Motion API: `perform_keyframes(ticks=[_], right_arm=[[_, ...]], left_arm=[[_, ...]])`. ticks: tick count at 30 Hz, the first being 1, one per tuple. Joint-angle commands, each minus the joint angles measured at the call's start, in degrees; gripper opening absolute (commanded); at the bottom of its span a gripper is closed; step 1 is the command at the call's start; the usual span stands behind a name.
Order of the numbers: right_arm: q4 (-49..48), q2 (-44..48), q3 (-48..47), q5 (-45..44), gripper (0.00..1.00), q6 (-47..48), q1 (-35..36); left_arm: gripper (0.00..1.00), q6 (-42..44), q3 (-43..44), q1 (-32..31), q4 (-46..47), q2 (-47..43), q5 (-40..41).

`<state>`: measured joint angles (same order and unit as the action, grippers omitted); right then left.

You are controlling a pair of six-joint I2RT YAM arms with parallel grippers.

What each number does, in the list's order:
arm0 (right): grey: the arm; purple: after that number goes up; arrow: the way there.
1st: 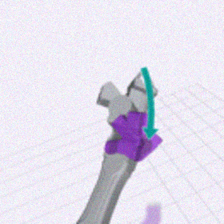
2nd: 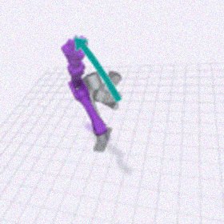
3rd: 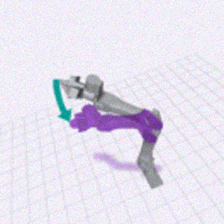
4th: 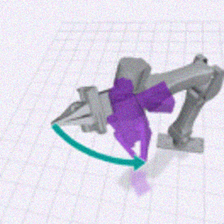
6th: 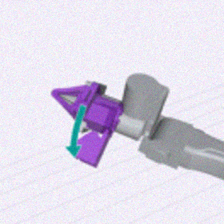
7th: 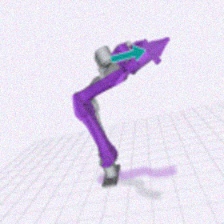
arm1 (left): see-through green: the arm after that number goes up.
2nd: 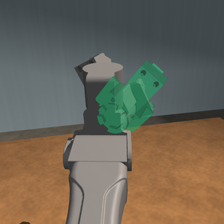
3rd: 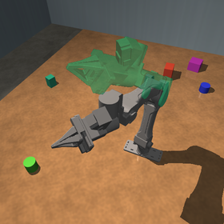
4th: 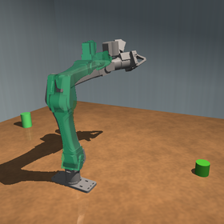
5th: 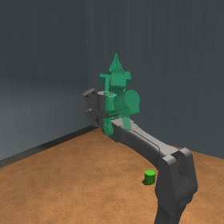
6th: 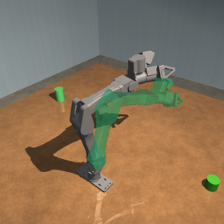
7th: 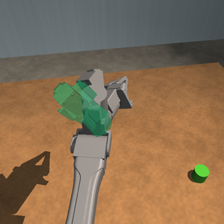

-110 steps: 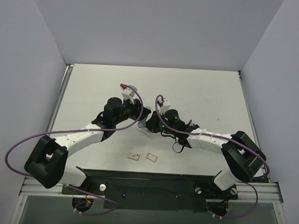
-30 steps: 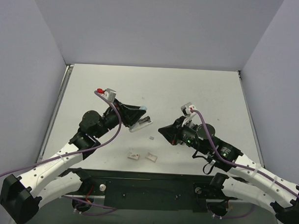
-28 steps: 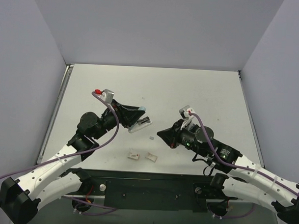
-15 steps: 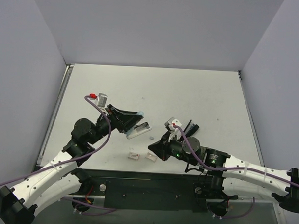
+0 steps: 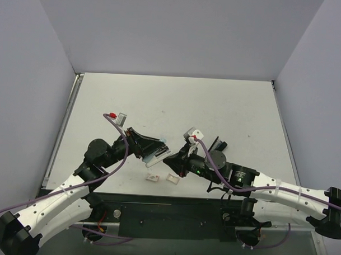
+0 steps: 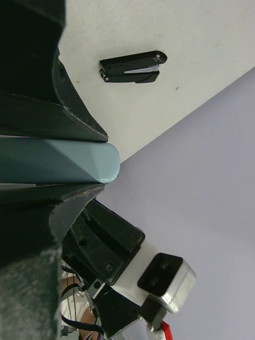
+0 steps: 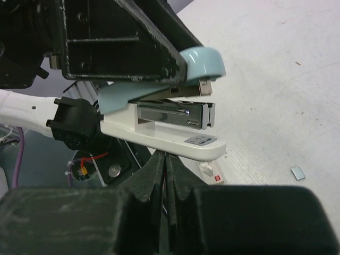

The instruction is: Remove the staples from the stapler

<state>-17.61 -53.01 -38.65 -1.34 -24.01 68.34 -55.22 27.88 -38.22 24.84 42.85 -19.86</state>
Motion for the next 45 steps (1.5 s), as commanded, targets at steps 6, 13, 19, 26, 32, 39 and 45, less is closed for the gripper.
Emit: perform_keyframes(ticks=[6,13,19,26,32,39,45], right_arm=[[-3.31,-3.41,-7.22,-0.85,0.00,7.21,0.31],[-4.02,-5.87,-9.86,-0.06,0.00,12.49,0.04],[-4.10,-6.31,-12.32,4.58,0.00,15.04,-2.85],[-4.72,-6.66,-16.53,11.79,0.00,15.31,-7.86],[-2.87,-8.86,-20.67,15.84,0.00,14.70,-10.94],[-1.56,-5.53,-16.11,13.83,0.00,13.55,-10.94],[0.64,0.71,-10.66,11.72,0.00,12.94,-11.21]], left_arm=[[0.00,-5.77,-2.65,-0.37,6.98,-2.25,-7.72],[0.00,-6.48,-3.88,-5.36,8.65,-0.58,-11.87],[0.00,-4.63,-3.01,-11.43,7.59,0.21,-14.06],[0.00,-3.06,-2.74,-16.09,5.93,0.13,-15.56],[0.00,-0.15,-1.42,-18.82,2.67,0.66,-15.39],[0.00,6.00,1.12,-18.65,-5.31,-1.10,-9.77],[0.00,12.41,4.72,-18.38,-10.07,0.65,-5.81]])
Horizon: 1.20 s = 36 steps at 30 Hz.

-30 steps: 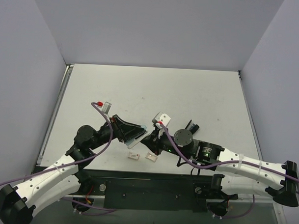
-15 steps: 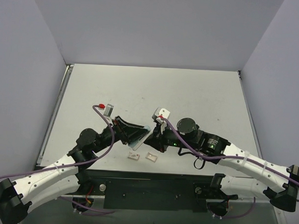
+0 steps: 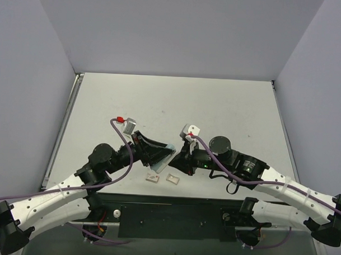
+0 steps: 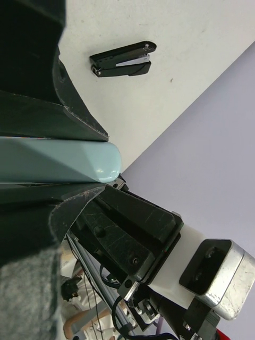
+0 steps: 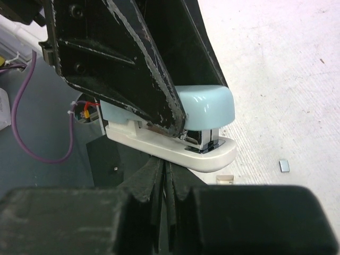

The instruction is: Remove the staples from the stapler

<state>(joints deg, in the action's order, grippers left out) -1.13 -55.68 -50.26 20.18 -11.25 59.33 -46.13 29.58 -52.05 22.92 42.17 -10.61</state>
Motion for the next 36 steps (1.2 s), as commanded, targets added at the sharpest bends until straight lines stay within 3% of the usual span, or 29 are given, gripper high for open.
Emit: perform_keyframes(ticks=[1,10,23,33,36], right_arm=[[-14.71,4.60,1.48,-10.68,0.00,-0.09,-2.20],[-8.46,12.08,5.34,-16.04,0.00,-0.71,-2.47],[-2.48,16.57,11.85,-28.26,0.00,-5.18,-2.55],[-4.58,14.38,16.77,-27.92,0.00,-12.13,-2.56],[-4.76,13.58,17.56,-28.01,0.00,-12.84,-2.55]], left_arm=[[0.00,4.02,3.29,-4.38,-8.33,1.51,-14.01],[0.00,11.14,8.47,-2.27,-12.98,3.53,-4.51],[0.00,20.01,17.34,6.34,-18.43,10.55,16.75],[0.00,27.93,17.61,13.37,-11.05,23.21,33.53],[0.00,28.29,17.79,16.79,-8.87,27.24,34.43]])
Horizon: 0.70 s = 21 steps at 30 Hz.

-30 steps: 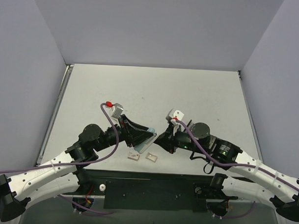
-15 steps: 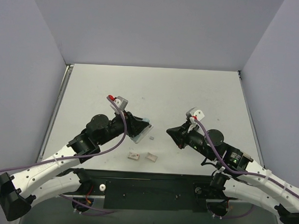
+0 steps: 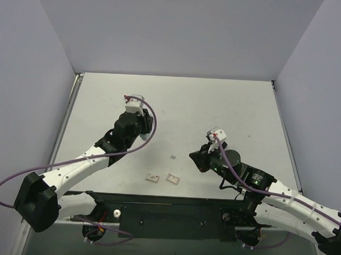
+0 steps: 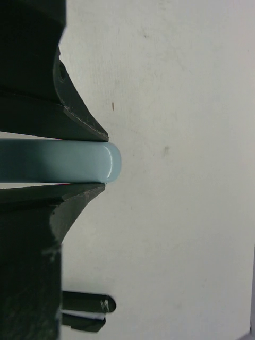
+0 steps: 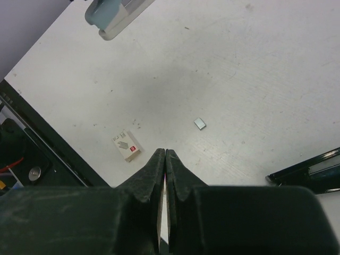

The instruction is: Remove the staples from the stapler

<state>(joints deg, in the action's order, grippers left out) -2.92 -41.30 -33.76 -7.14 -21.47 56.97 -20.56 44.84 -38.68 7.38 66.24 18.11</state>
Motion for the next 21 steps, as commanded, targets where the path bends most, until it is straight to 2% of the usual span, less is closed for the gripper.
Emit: perform_keyframes(ticks=[1,8,14,21], right_arm=[[-2.97,-1.24,1.41,-0.69,0.00,-2.69,-0.11],[-4.99,-1.42,3.35,1.16,0.00,-3.84,-0.02],[-5.35,-0.89,4.58,2.13,0.00,-4.10,0.07],[-4.47,0.60,5.37,1.34,0.00,-2.87,0.07]], left_arm=[[0.00,2.89,2.45,4.04,7.73,4.24,5.71],[0.00,4.12,9.20,10.81,8.80,17.41,5.01],[0.00,4.56,21.23,16.08,4.23,29.90,2.81],[0.00,3.68,28.54,21.71,1.42,40.97,-2.28]])
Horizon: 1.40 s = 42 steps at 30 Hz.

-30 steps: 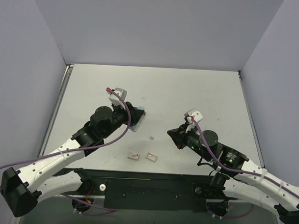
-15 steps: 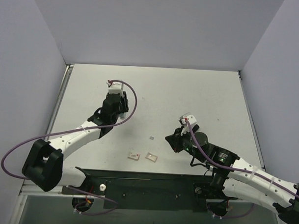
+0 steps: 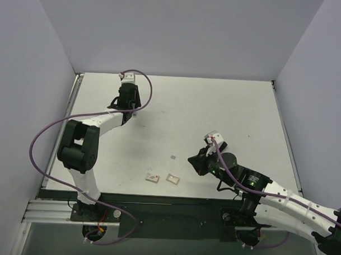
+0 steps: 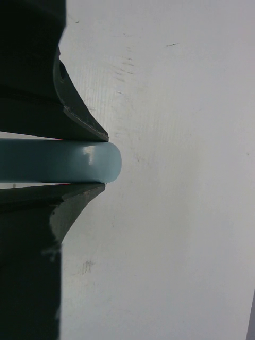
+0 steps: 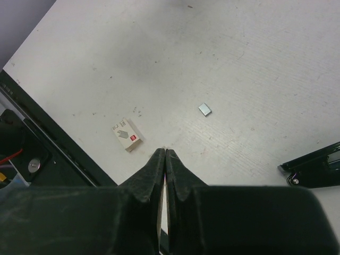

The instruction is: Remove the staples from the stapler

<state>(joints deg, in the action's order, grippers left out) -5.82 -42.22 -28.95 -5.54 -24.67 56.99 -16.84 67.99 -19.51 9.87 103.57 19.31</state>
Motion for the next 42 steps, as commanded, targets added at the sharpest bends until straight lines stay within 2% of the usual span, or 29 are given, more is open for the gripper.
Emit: perform_keyframes(ticks=[1,9,11,15,17,20,23,30,31,32,33,36,41,42], right_arm=[[-1.38,1.87,0.65,-0.43,0.00,0.41,0.05],[-0.94,2.14,1.26,-0.88,0.00,0.93,-0.21],[-0.85,2.05,1.26,-1.05,0.00,0.85,-0.21],[-0.42,2.31,1.35,-1.31,0.06,0.67,-0.13],[0.02,2.58,1.26,-1.49,0.09,0.50,-0.13],[0.72,3.01,1.26,-1.75,0.15,0.14,-0.13],[1.43,3.37,1.26,-2.11,0.20,-0.21,-0.21],[2.92,3.46,0.21,-2.20,0.28,-1.00,-0.04],[3.53,3.37,-0.14,-2.19,0.29,-1.09,-0.04],[3.71,3.28,-0.32,-2.19,0.30,-1.26,-0.04],[4.32,3.37,-0.58,-2.19,0.31,-1.26,0.05],[4.77,4.07,-0.67,-2.46,0.33,-1.87,-0.04],[8.00,5.39,-1.81,-4.56,0.36,-2.49,-0.04],[8.54,5.39,-2.60,-5.18,0.38,-2.67,-0.21]], left_arm=[[0.00,0.23,6.19,3.15,-1.25,4.27,-4.10],[0.00,2.25,15.06,4.39,-9.77,12.52,-5.95],[0.00,2.69,17.61,4.48,-14.42,14.54,-5.95],[0.00,3.04,21.40,4.65,-19.26,17.62,-6.57],[0.05,3.04,22.89,4.92,-20.85,18.51,-7.27],[0.21,3.22,24.21,4.92,-22.96,19.30,-7.71],[0.32,3.57,24.83,4.92,-24.02,19.83,-8.06],[0.48,4.10,24.21,4.92,-25.25,17.81,-8.41],[0.55,4.10,24.04,4.92,-25.25,17.46,-8.59],[0.56,4.10,23.95,5.00,-25.42,17.02,-8.67],[0.63,4.10,23.86,5.01,-25.43,16.67,-8.85],[0.67,3.92,23.86,4.92,-25.95,15.18,-9.03],[0.82,2.17,22.72,4.57,-26.13,10.96,-9.47],[0.82,1.82,22.72,4.48,-26.39,9.47,-9.47]])
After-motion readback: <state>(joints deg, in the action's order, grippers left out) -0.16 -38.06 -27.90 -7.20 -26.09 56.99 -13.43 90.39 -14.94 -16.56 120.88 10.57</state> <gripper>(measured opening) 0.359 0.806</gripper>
